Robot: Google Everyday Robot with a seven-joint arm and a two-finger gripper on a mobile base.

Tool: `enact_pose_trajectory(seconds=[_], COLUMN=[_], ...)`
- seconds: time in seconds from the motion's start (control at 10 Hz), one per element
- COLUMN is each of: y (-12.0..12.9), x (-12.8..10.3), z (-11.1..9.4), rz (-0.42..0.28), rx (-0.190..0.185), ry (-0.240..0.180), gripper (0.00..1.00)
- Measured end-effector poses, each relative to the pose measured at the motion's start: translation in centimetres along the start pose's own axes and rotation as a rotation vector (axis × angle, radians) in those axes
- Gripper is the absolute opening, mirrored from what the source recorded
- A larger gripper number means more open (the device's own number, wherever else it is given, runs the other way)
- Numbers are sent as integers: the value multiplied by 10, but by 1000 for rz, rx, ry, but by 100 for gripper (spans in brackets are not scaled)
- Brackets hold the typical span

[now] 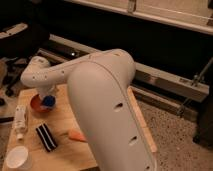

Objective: Place the white sponge in the ceramic bowl

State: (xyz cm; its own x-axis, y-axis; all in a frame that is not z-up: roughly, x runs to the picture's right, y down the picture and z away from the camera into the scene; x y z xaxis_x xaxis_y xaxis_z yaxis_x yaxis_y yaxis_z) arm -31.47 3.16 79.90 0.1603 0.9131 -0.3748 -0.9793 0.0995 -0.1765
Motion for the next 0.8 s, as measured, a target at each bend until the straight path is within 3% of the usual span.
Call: enact_pose_trajectory(seconds=[0.3,0.5,0.8], y=[31,51,64], x=[-4,1,0], z=[6,15,20], rz=[-9,-23,-41], rx=[-48,-78,-111], ry=[-4,10,-15], gripper=[2,21,49])
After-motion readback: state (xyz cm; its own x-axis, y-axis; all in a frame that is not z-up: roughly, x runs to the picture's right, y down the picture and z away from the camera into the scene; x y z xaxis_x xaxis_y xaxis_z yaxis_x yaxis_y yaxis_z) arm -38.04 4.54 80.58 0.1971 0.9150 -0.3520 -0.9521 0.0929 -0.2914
